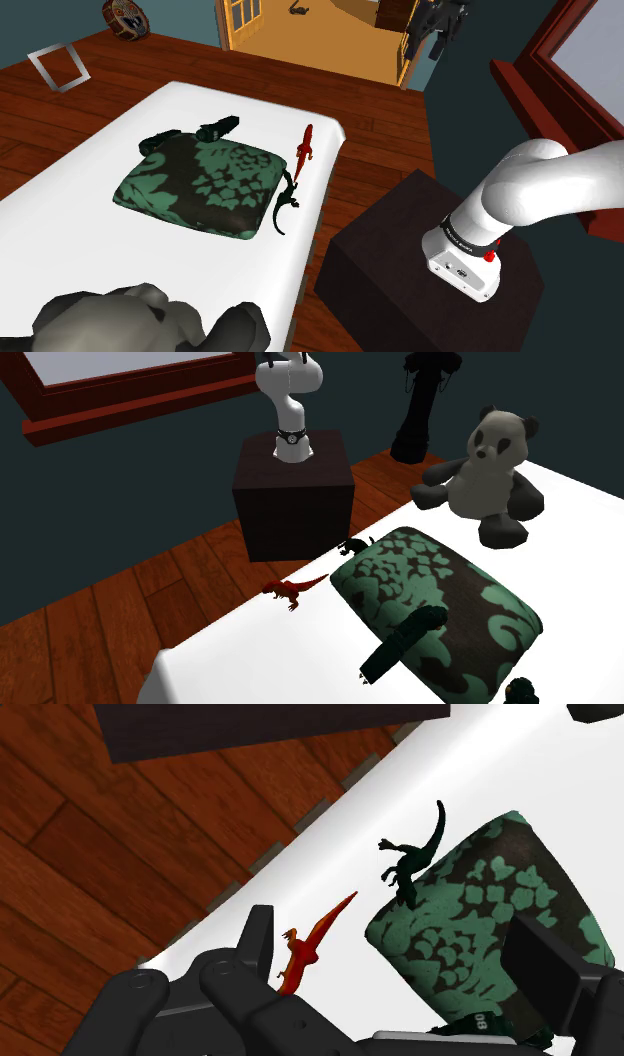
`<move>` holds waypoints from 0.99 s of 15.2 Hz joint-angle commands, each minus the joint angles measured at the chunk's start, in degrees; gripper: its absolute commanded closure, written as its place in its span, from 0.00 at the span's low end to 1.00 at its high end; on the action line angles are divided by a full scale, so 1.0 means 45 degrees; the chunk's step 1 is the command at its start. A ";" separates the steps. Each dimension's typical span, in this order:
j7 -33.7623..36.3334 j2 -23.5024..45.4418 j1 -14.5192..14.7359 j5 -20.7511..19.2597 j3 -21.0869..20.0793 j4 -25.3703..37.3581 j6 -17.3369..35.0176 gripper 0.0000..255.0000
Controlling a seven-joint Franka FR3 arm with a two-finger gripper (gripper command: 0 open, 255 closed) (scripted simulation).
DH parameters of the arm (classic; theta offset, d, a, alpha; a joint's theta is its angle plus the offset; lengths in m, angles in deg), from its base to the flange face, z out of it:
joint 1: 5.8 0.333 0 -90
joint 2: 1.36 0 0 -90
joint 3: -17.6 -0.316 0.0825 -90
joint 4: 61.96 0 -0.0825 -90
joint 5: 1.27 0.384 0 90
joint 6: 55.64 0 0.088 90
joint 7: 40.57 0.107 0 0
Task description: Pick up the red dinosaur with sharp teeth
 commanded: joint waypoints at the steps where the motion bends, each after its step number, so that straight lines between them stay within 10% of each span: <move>1: 0.0000 0.0000 0.0000 0.0000 0.0000 0.0000 0.0000 0.00; 15: 0.0691 0.5184 -0.0140 0.0603 -0.0012 -0.0405 0.5242 0.00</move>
